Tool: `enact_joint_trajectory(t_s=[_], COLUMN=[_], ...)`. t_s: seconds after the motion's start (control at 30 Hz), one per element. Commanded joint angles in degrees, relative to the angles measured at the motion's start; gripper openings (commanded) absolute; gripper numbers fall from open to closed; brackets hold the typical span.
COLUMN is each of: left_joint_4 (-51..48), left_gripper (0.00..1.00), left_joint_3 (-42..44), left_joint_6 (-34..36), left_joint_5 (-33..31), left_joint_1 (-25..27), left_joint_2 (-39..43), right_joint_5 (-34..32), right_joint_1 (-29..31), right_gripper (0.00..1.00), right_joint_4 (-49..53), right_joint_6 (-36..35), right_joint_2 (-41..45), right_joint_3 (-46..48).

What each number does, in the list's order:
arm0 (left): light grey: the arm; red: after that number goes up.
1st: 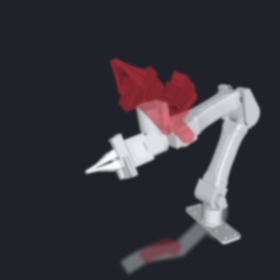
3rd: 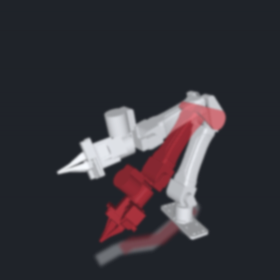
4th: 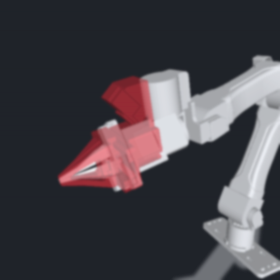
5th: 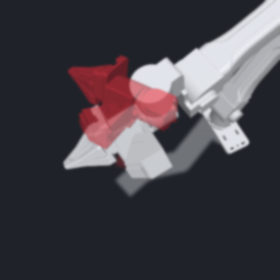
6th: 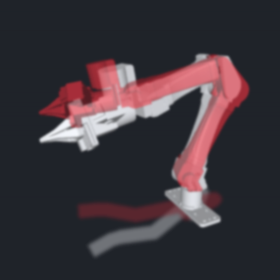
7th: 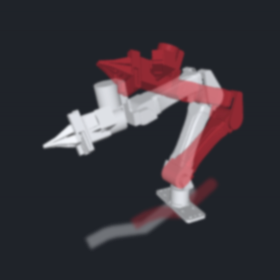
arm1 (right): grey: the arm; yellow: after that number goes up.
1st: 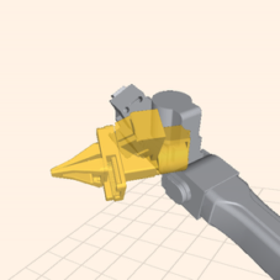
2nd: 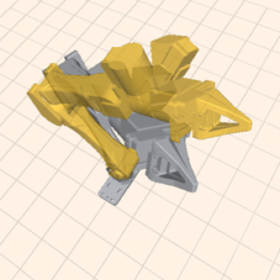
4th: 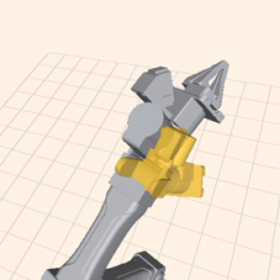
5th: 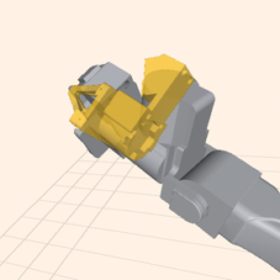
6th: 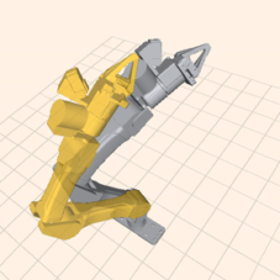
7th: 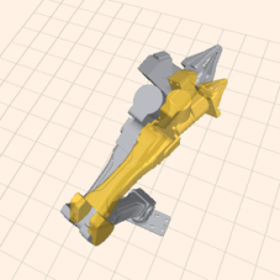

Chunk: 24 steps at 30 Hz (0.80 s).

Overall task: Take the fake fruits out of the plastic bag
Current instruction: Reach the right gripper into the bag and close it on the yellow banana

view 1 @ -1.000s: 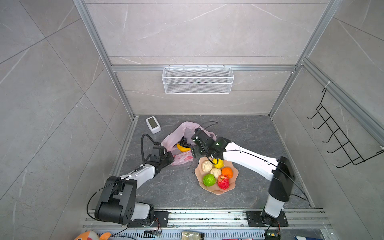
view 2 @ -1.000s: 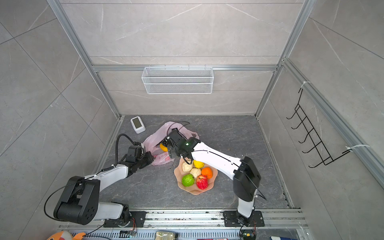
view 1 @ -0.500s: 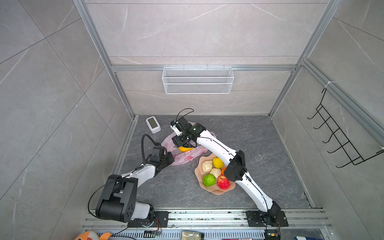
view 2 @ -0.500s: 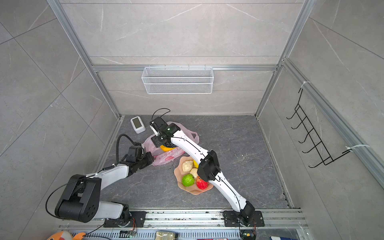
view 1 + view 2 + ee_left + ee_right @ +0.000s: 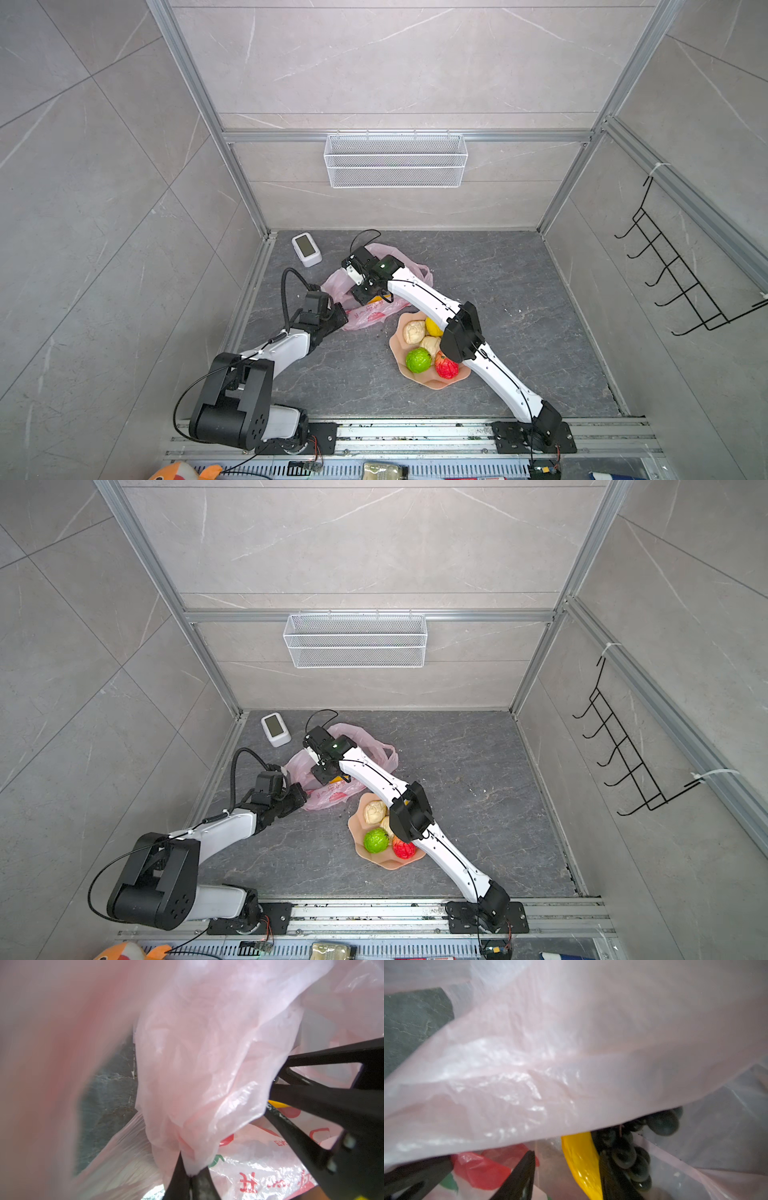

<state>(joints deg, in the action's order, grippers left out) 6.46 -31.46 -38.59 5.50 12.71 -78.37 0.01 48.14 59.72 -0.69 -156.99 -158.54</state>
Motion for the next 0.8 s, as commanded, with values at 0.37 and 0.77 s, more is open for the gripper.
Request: enact_joint_trajectory(t_s=[0.37,0.77], left_joint_4=[0.74,0.6], left_gripper=[0.0,0.0], left_joint_3=[1.53,1.39], left_joint_6=[-1.39,-1.4], left_joint_5=[-2.81,-2.9], left_joint_1=[-0.01,-0.02], left_joint_2=[4.19,4.01], right_joint_5=[-0.3,6.18], right_joint_1=[-0.92,-0.79], right_gripper=[0.52,0.38], right_joint_4=[0.52,1.02], right_joint_6=[-2.96,-4.57], right_joint_2=[-4.33,-4.62], right_joint_3=[-0.06,-0.49])
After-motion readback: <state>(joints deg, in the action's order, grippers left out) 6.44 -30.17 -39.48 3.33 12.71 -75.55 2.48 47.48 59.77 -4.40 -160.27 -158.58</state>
